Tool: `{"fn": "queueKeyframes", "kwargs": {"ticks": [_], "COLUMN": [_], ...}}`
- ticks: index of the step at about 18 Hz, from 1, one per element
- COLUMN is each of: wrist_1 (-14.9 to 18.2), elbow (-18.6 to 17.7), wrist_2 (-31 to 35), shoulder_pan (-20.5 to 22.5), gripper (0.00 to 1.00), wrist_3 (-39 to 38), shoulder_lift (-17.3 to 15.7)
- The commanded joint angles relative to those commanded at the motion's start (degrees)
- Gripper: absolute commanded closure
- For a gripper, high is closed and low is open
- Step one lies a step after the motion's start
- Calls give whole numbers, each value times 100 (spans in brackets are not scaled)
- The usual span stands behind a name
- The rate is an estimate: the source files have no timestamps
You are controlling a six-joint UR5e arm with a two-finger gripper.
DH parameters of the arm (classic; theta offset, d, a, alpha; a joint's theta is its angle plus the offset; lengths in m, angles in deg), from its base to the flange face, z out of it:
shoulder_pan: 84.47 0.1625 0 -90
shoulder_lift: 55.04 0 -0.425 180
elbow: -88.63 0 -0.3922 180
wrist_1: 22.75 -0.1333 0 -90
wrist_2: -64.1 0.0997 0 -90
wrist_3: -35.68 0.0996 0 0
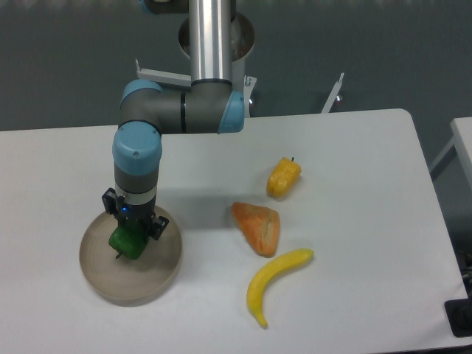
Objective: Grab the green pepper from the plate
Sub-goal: 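Lift the green pepper up off the plate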
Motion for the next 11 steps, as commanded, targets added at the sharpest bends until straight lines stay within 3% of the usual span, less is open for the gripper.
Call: {"fn": "queueKeyframes", "kwargs": {"ticks": [5,7,11], "wrist_1": [1176,1449,1600], "elbow": [536,703,836], "wrist_2": [237,246,255], "shoulder_pan": [861,1273,1846], "gripper": [57,57,57], "wrist_3": [1237,1878,2784], "shoulder_lift": [-255,-325,-326]}}
